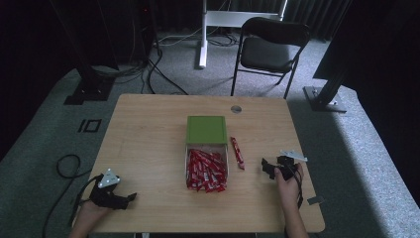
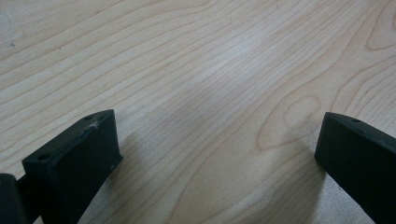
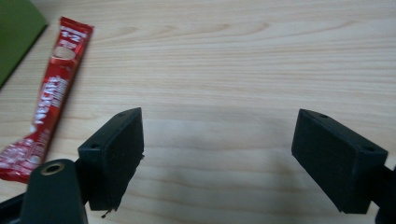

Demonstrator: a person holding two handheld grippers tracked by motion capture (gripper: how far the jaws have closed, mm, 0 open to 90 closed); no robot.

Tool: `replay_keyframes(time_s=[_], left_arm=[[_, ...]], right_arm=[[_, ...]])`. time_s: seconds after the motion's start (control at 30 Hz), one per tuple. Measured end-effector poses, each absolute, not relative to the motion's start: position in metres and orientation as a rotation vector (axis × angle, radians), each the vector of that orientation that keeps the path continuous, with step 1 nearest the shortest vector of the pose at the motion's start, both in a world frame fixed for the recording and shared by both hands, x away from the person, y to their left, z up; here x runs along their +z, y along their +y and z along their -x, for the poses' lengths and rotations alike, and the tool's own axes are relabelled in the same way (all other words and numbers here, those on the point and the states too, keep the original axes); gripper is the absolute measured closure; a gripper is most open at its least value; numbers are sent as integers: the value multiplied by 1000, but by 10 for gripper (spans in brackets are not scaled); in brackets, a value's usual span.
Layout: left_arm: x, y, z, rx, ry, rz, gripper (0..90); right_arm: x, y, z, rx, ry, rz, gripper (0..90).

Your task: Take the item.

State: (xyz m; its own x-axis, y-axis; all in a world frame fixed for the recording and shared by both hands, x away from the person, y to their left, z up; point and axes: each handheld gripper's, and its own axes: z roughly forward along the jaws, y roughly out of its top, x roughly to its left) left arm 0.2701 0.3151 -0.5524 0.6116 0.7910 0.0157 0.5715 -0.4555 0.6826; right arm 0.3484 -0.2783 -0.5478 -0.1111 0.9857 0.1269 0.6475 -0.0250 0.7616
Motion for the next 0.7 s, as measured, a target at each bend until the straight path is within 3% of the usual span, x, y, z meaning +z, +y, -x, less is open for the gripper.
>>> replay_keyframes(time_s=[0.7], left_arm=[[-553, 315, -270, 443, 1068, -2190, 8]], right_arm=[[-557, -308, -313, 835, 1746, -1735, 137]])
